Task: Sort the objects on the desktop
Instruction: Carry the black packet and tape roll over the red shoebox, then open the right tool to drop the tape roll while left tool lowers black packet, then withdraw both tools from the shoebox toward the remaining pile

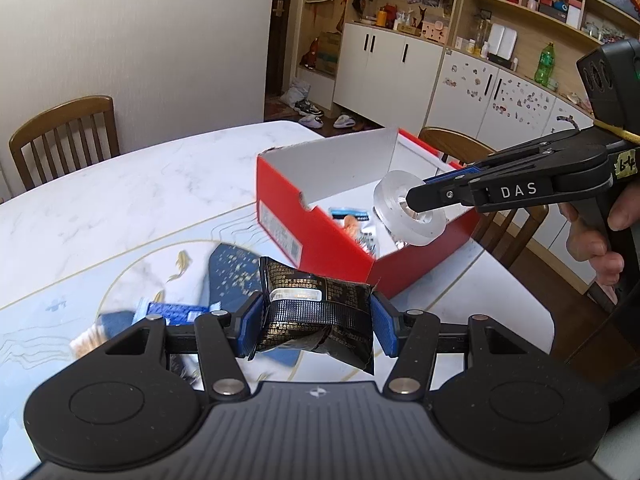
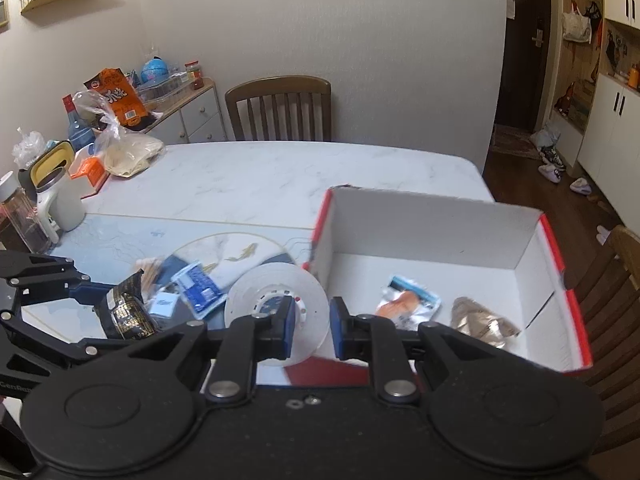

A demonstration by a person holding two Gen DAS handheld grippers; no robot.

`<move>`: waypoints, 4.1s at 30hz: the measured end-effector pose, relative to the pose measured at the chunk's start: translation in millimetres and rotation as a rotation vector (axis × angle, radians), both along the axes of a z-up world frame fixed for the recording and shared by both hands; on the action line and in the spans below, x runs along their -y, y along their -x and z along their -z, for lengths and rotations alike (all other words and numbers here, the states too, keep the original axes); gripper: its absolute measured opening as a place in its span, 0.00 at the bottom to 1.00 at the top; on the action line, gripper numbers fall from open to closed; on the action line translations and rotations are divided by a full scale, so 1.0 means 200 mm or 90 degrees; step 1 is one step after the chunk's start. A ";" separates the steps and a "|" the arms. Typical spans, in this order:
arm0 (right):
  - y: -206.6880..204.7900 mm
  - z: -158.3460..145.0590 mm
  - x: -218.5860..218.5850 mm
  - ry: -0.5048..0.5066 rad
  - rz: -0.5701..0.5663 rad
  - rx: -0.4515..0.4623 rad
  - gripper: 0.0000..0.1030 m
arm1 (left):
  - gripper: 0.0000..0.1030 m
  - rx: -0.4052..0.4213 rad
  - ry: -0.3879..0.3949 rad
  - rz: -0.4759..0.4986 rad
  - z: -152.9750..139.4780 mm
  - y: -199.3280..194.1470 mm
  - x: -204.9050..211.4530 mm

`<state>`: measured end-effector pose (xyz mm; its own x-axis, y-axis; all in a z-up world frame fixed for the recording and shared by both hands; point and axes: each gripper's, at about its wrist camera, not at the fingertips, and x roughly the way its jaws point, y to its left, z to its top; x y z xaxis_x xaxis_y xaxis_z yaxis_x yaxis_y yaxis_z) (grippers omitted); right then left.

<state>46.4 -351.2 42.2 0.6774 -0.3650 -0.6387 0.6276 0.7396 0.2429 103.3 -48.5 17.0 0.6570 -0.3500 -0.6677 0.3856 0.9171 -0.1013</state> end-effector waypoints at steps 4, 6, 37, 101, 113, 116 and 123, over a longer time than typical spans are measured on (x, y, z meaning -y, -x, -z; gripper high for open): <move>0.06 0.01 0.08 0.001 0.004 0.003 0.17 | 0.54 0.002 -0.001 0.000 -0.01 -0.05 0.09; 0.09 0.03 0.13 -0.002 0.007 0.004 0.17 | 0.54 0.003 -0.002 0.001 -0.02 -0.08 0.13; 0.25 0.24 0.41 -0.030 -0.007 -0.030 0.06 | 0.54 -0.025 -0.071 0.057 0.12 -0.51 0.55; 0.28 0.16 0.21 -0.043 -0.009 -0.010 0.19 | 0.71 -0.079 -0.019 0.052 0.04 -0.54 0.57; 0.15 0.11 0.02 -0.054 -0.048 -0.006 0.20 | 0.71 -0.062 0.008 0.014 -0.02 -0.29 0.33; 0.12 0.09 -0.02 -0.052 -0.049 -0.004 0.23 | 0.71 -0.054 0.008 0.010 -0.03 -0.25 0.27; 0.01 0.07 -0.16 -0.043 -0.076 -0.015 0.38 | 0.74 -0.046 0.006 -0.006 -0.03 -0.11 0.10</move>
